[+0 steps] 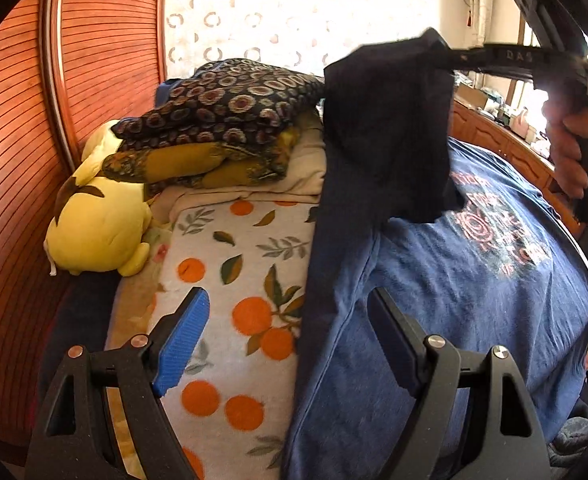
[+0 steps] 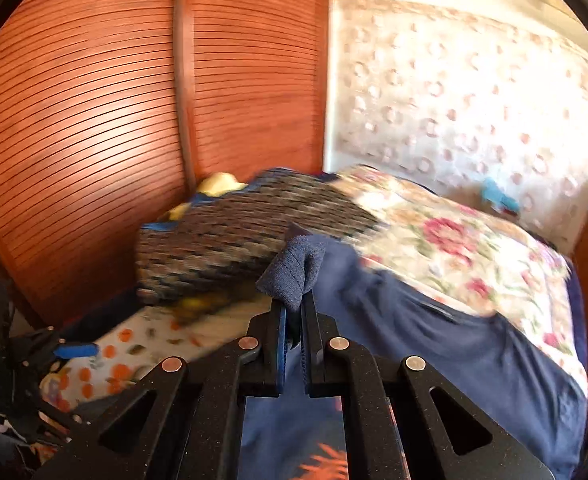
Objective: Fold small clothes
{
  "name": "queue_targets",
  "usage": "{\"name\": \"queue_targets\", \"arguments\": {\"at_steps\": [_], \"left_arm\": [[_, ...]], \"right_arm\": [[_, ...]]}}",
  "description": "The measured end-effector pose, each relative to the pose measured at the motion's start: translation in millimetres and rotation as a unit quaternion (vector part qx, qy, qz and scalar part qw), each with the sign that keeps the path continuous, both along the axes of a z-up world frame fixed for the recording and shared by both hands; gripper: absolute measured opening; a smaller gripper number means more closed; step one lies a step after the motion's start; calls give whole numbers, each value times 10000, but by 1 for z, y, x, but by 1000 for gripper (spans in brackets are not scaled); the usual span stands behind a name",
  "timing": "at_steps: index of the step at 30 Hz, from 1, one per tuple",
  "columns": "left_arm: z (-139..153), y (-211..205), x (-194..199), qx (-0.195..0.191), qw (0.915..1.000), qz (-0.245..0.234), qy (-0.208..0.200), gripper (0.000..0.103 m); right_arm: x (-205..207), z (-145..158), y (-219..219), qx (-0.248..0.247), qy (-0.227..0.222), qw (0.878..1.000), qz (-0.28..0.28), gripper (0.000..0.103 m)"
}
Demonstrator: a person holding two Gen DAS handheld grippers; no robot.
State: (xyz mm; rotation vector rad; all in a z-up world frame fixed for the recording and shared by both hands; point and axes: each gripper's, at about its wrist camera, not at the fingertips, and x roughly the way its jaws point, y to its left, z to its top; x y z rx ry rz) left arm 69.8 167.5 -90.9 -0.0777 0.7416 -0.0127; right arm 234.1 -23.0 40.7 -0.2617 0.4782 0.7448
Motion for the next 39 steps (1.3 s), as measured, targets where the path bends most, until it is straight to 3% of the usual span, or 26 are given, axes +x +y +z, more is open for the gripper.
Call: {"name": "queue_targets", "arguments": {"at_steps": [7,10,12,14,17,22,26,30,33,36,38,39], "left_arm": [[-4,-17,13,107,9997,-194,83,82],[-5,-19,16,175,9996,-184,139,82],[-6,-20,18,218,9995,-174,169,82],[-7,-21,20,257,9993,-173,188,82],[-7,-22,22,371,9990,-107,215,82],[-7,-17,23,372,9991,-49,204,82],[-10,-13,24,367,9991,20,225,82],[-15,-9,27,378,9987,114,320,82],[-18,-4,28,269,9989,162,342,82],[-18,-3,27,261,9989,216,312,82],[-18,-1,27,242,9989,260,297,82],[-18,-1,27,236,9989,278,292,82]], "right_arm": [[40,-42,-34,-589,883,9899,-939,7],[43,-56,-36,-776,876,9862,-1168,23],[46,-60,-37,-694,937,9861,-1181,28],[50,-64,-32,-626,1036,9857,-1171,39],[62,-67,-44,-416,1149,9862,-1114,40],[25,-69,-57,-205,1261,9913,-323,40],[-9,-84,-45,-392,1310,9903,228,40],[-20,-105,-35,-813,1227,9882,420,40],[-17,-117,-33,-1191,992,9878,178,37],[-14,-117,-36,-1209,919,9883,126,29],[-13,-116,-35,-1238,915,9878,219,8],[-15,-115,-37,-1241,896,9878,271,6]]}}
